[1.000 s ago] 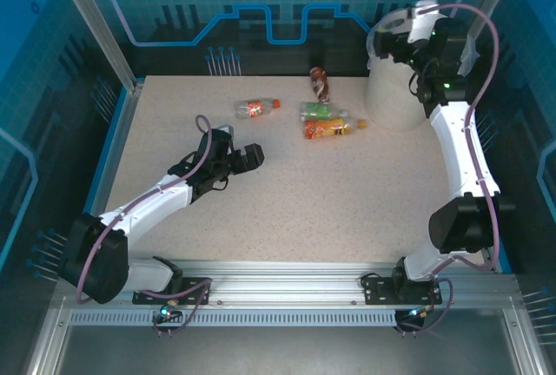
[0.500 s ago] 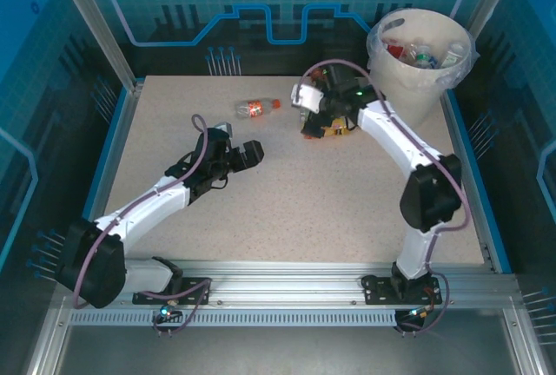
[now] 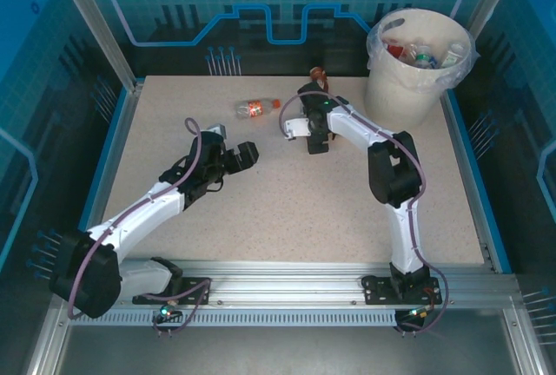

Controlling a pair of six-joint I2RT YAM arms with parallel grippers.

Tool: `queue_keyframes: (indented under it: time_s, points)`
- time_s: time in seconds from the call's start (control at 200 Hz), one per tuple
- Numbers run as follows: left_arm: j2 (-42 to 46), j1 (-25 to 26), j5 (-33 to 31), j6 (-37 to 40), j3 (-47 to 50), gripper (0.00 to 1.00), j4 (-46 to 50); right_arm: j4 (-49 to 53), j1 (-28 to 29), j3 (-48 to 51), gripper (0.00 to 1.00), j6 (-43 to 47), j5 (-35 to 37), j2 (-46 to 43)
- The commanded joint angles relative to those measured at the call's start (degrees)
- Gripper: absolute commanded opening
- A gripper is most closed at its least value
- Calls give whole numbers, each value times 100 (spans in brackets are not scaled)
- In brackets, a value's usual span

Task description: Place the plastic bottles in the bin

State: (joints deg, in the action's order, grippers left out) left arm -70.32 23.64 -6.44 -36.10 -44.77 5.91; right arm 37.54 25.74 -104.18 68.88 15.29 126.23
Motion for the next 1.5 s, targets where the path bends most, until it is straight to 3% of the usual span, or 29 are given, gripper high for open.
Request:
queue_keyframes:
  time_s: [0.0, 0.61, 0.725, 1.035, 1.276, 1.491]
  points:
    - [151, -71, -111, 22, 75, 99, 94, -268, 71, -283, 100, 344, 245, 329]
    - [53, -92, -83, 39, 41, 99, 86, 711, 103, -431, 86, -59, -439, 563]
    - [63, -95, -112, 50, 58, 99, 86, 594, 100, -401, 87, -66, -337, 609]
    - [28, -101, -112, 48, 65, 99, 68, 270, 98, -218, 67, -153, -271, 415]
    - [28, -96, -95, 41, 74, 99, 43, -301, 91, 388, 56, -239, -526, -253]
    - [1, -101, 66, 6, 50, 99, -34, -704, 98, 796, 52, -238, -591, -804]
